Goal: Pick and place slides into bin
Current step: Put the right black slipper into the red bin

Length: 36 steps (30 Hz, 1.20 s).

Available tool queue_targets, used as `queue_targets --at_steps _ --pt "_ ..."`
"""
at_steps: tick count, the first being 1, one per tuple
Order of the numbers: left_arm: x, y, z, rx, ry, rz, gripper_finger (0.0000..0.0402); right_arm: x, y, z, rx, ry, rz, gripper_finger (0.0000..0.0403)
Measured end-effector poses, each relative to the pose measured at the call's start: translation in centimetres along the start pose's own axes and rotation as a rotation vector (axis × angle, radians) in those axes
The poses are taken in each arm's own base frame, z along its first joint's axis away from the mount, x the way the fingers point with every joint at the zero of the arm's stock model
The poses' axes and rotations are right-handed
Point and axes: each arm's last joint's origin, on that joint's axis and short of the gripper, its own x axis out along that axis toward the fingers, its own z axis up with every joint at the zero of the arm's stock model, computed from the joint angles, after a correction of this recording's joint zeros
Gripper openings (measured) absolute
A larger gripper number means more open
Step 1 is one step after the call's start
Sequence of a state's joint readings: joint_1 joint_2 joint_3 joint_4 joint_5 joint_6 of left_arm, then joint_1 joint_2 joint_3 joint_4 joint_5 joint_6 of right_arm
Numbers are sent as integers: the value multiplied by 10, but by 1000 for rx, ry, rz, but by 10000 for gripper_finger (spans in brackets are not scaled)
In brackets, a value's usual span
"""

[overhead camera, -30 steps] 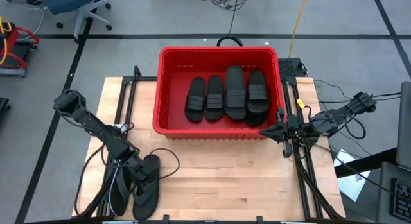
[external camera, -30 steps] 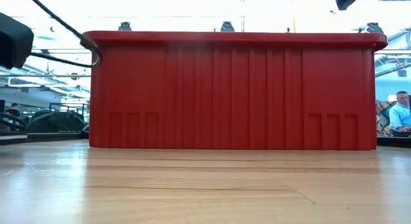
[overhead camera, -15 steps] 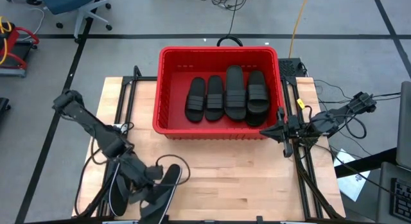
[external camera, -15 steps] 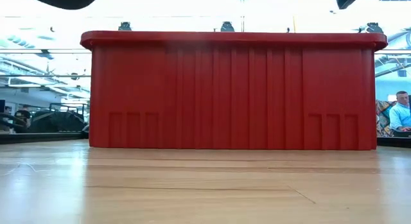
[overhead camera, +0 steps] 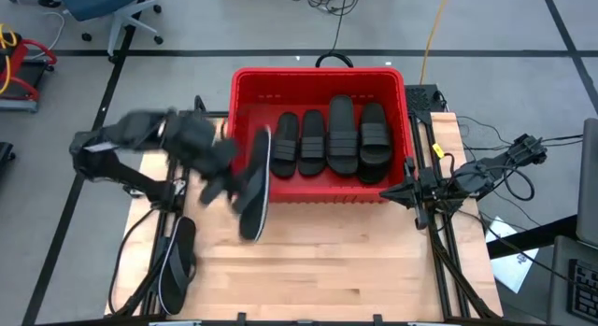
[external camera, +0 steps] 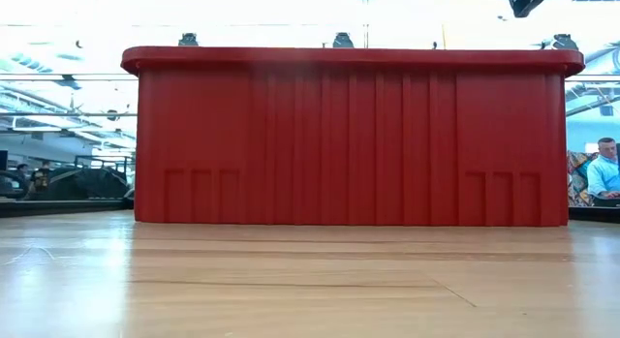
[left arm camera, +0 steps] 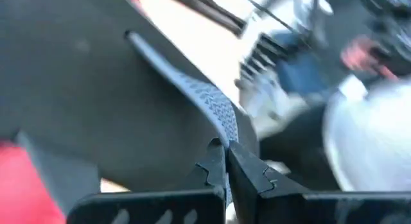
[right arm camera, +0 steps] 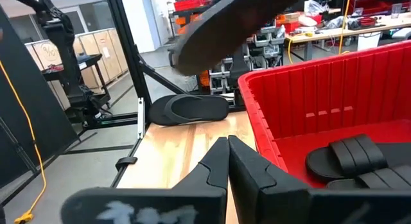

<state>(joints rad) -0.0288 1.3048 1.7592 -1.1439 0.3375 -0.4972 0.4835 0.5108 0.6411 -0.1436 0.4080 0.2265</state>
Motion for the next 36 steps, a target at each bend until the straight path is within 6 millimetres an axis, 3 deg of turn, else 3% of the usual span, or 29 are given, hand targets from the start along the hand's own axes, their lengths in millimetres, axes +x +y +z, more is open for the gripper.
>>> queue_targets --at_steps 4,7,13,18,22,28,36 --pt "-4 36 47 37 -49 85 0 0 0 0 13 -4 0 0" --pt "4 66 82 99 -52 89 0 0 0 0 62 -4 0 0" --pt "46 155 135 60 -14 159 0 0 0 0 152 -4 0 0" --pt "93 231 139 -92 108 249 0 0 0 0 164 -6 -5 0" --pt "123 269 135 -165 175 253 0 0 0 0 164 -6 -5 0" --pt "152 290 137 -212 147 206 0 0 0 0 164 -5 -5 0" --pt "170 306 138 -263 126 211 0 0 0 0 164 -5 -5 0"
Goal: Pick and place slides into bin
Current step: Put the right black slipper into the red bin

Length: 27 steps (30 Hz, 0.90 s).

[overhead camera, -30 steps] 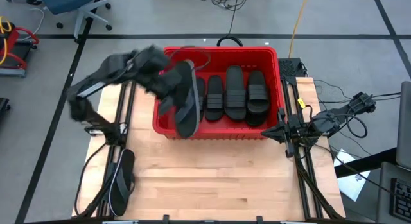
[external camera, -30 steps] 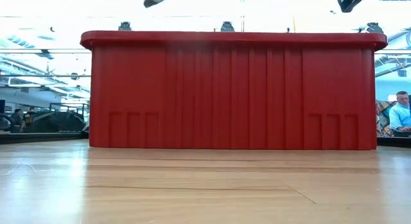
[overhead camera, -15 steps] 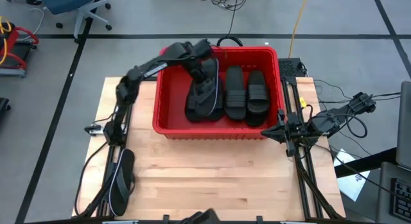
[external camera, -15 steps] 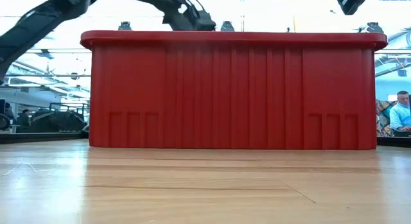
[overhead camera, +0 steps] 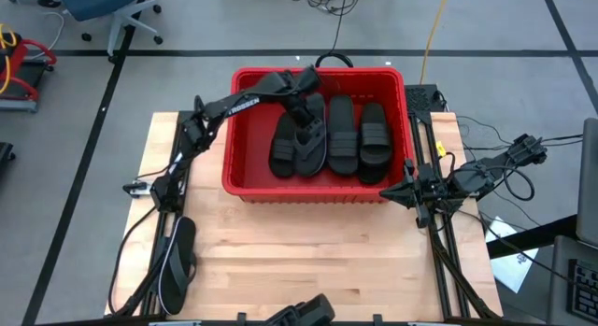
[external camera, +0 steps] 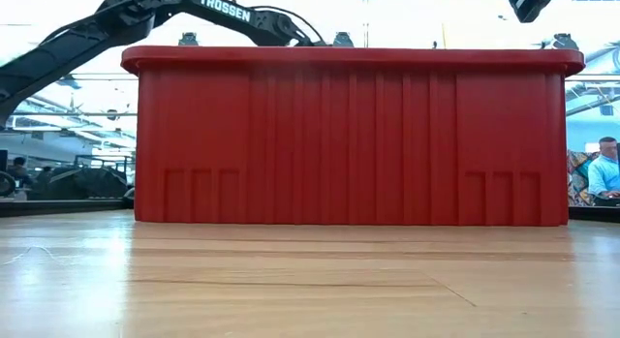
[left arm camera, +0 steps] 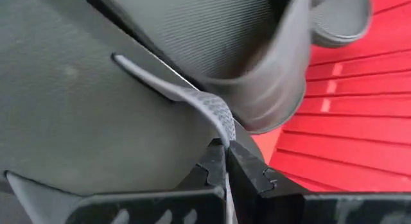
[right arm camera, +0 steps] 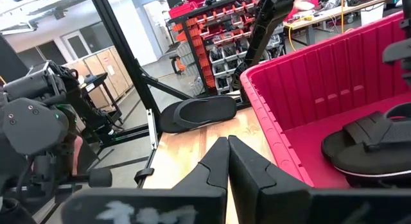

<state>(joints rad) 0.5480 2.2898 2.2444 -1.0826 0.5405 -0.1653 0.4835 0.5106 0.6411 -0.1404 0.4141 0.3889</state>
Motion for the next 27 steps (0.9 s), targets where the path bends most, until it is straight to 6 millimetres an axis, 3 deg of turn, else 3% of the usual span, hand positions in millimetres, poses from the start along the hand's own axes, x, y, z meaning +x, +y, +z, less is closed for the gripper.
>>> queue_targets --at_steps 11,19,27 --pt "4 2 3 -78 -28 18 10 0 0 0 0 0 0 0" --pt "2 -1 4 -44 -27 -38 80 0 0 0 0 0 1 0" --pt "-18 -13 6 12 -83 -50 155 0 0 0 0 1 1 0"
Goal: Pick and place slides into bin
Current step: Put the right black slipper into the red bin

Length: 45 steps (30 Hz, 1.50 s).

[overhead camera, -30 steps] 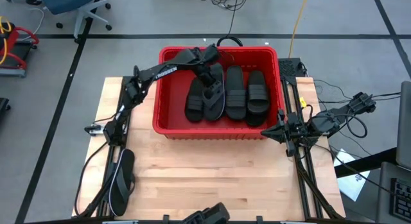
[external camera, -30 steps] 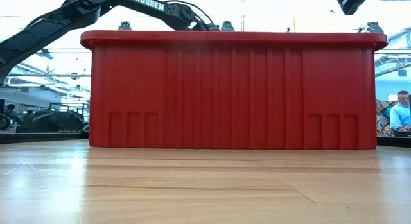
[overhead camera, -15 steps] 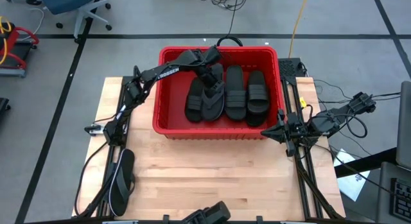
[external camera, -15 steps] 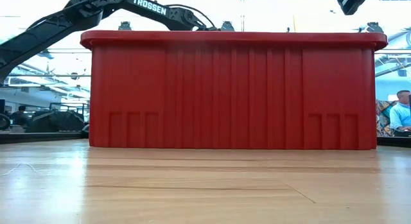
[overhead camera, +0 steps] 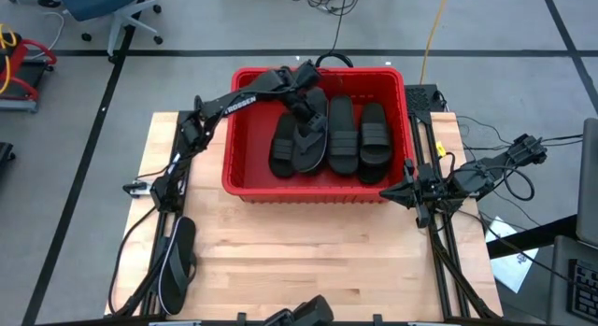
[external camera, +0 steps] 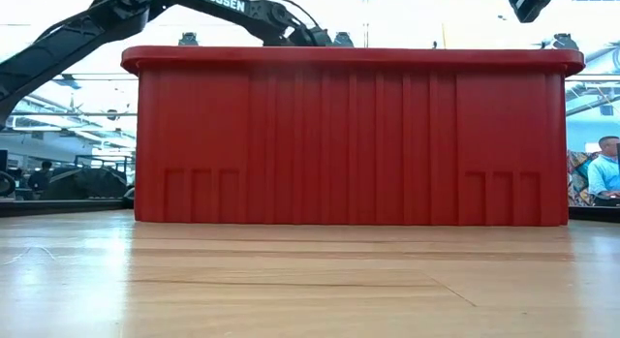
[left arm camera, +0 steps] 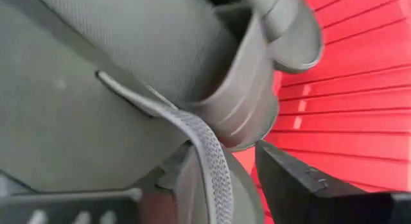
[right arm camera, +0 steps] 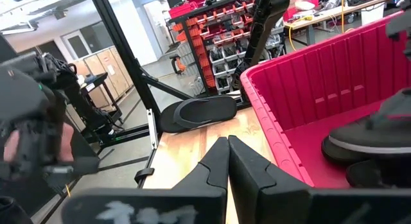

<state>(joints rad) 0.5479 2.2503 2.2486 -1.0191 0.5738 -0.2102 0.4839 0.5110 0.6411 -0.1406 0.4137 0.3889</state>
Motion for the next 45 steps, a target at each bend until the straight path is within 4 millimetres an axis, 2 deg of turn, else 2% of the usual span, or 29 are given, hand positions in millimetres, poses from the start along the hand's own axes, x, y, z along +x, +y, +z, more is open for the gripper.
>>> queue_targets --at_steps 5,8,14,18,23,28,35,38,41,45 --pt "-32 -19 -2 146 -43 11 179 0 0 0 0 0 0 0" --pt "-50 -31 -5 209 -71 79 181 0 0 0 0 0 0 0" --pt "-57 -29 -8 160 -74 217 169 0 0 0 -5 0 0 0" --pt "-50 -29 -16 158 25 141 154 0 0 0 -7 0 0 0" --pt "-37 -44 -29 99 116 120 162 0 0 0 -7 0 0 0" --pt "-18 -57 -36 9 155 120 199 0 0 0 -8 1 0 0" --pt "14 -46 -35 -64 67 211 272 0 0 0 -8 1 0 0" --pt "26 -45 -41 -69 51 297 299 0 0 0 -4 1 0 0" --pt "35 -46 -43 -55 28 347 315 0 0 0 25 3 0 0" --pt "42 -41 -44 -80 5 324 319 0 1 -1 41 18 23 0"
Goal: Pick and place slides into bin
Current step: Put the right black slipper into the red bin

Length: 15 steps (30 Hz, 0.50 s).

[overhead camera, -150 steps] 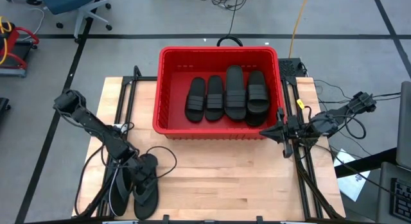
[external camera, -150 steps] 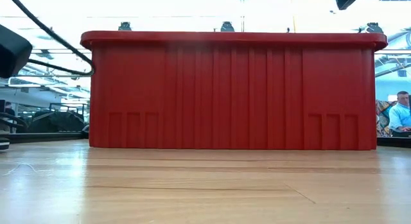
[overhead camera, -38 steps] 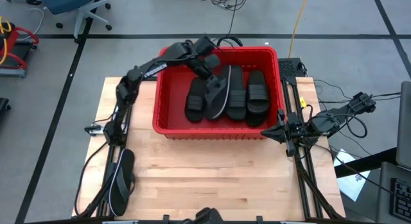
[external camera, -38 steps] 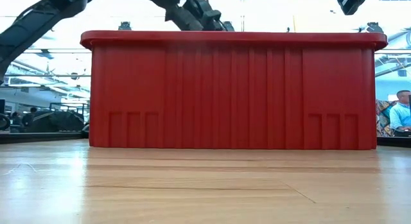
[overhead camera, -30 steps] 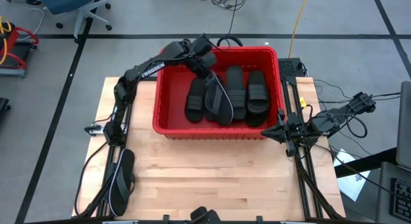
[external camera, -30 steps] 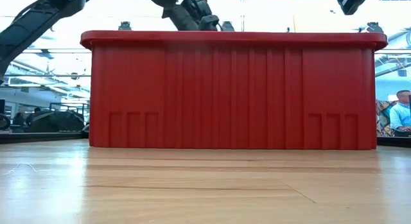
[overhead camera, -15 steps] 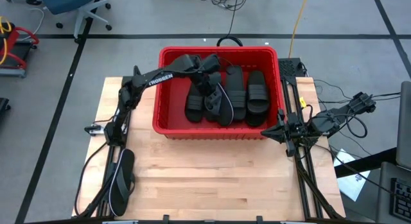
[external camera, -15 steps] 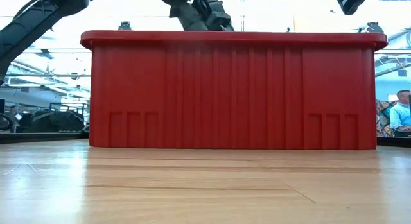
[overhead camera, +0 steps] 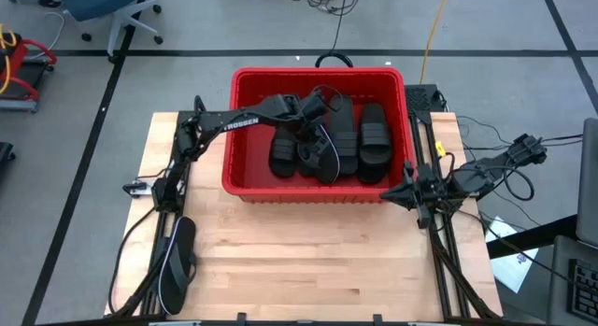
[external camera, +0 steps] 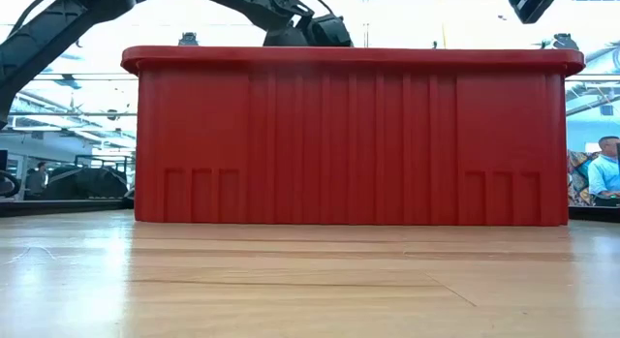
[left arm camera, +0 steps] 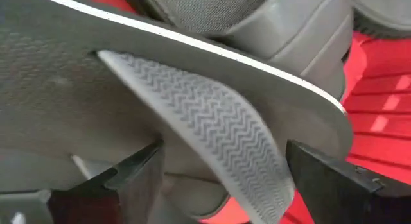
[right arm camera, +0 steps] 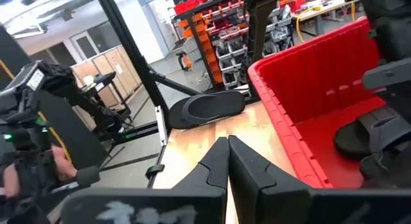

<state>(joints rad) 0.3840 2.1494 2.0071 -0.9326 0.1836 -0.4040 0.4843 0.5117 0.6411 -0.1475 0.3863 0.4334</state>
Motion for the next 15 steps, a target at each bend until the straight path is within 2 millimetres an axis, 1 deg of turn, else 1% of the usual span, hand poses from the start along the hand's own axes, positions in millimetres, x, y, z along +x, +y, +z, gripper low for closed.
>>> queue_targets --at_steps 3,5,6,8,11,12,13,15 --pt "2 -1 -1 7 4 -23 297 0 1 0 0 10 20 0" --pt "2 -1 -1 40 8 -25 261 0 1 0 0 11 23 0" --pt "2 -1 -1 60 8 -26 237 0 1 0 0 11 23 0" --pt "2 -1 -1 108 11 -29 176 0 1 0 0 11 23 0" --pt "1 -1 -3 193 40 -51 64 0 1 0 -8 11 23 0" --pt "1 -1 -4 217 54 -67 34 0 1 0 -8 11 23 0" --pt "1 -1 -6 237 69 -78 19 0 1 0 -9 11 23 0" --pt "0 0 -8 257 100 -75 14 0 1 0 -9 11 23 0"
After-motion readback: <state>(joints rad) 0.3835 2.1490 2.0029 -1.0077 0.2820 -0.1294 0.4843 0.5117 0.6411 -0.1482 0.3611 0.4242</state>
